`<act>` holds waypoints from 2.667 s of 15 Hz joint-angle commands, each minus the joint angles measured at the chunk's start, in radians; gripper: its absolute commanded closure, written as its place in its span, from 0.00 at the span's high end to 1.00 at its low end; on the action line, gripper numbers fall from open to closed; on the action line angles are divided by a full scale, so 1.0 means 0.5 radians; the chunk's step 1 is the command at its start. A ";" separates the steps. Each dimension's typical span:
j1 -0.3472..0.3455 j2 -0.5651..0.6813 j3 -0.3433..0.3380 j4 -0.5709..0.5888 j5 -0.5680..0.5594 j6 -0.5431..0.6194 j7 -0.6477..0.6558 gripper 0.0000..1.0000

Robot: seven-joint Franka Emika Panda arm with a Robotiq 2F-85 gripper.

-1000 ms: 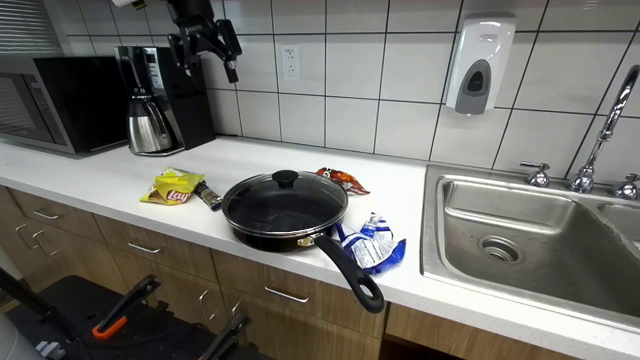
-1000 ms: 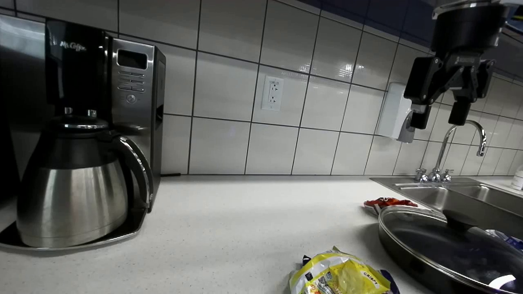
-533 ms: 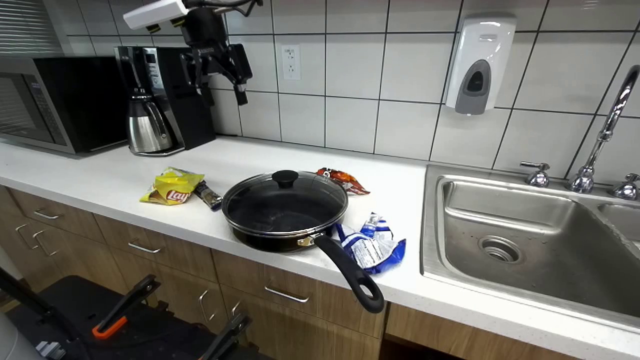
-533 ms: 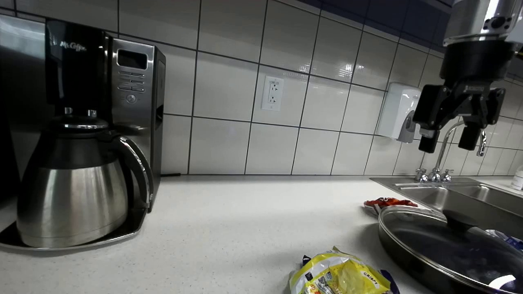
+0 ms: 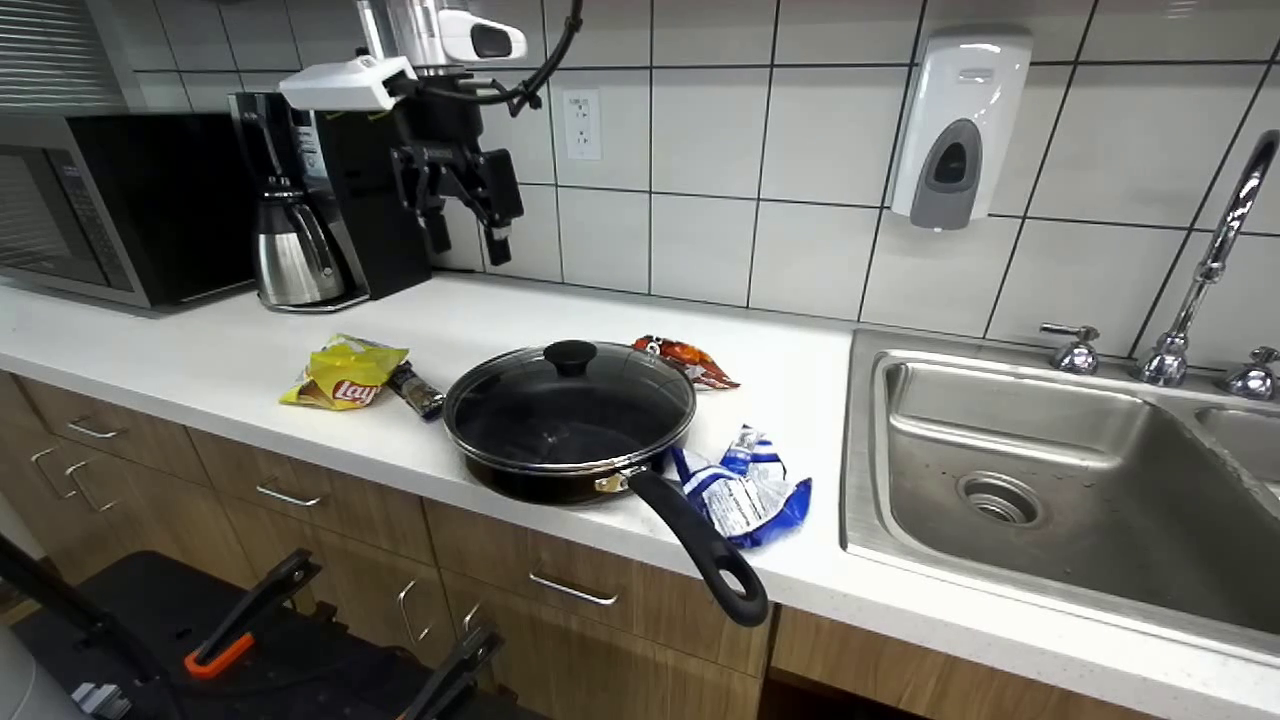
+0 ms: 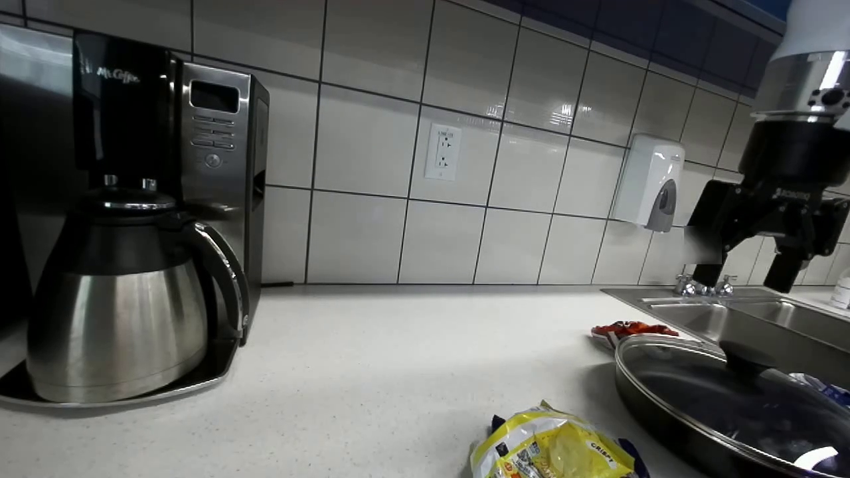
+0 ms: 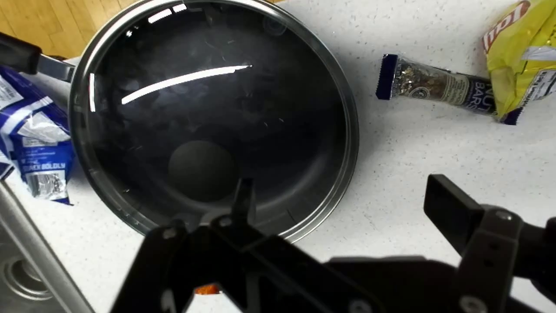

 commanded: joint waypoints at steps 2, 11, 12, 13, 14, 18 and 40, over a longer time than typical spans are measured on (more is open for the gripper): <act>-0.069 -0.076 -0.062 -0.180 0.070 0.162 -0.010 1.00; -0.208 0.034 -0.172 -0.305 0.056 0.410 0.006 1.00; -0.224 0.061 -0.174 -0.301 0.049 0.440 0.017 1.00; -0.241 0.085 -0.175 -0.298 0.036 0.468 0.031 1.00; -0.247 0.116 -0.186 -0.290 0.048 0.498 0.018 1.00; -0.265 0.234 -0.201 -0.261 0.057 0.596 0.018 1.00; -0.212 0.480 -0.225 -0.080 0.018 0.649 0.073 0.39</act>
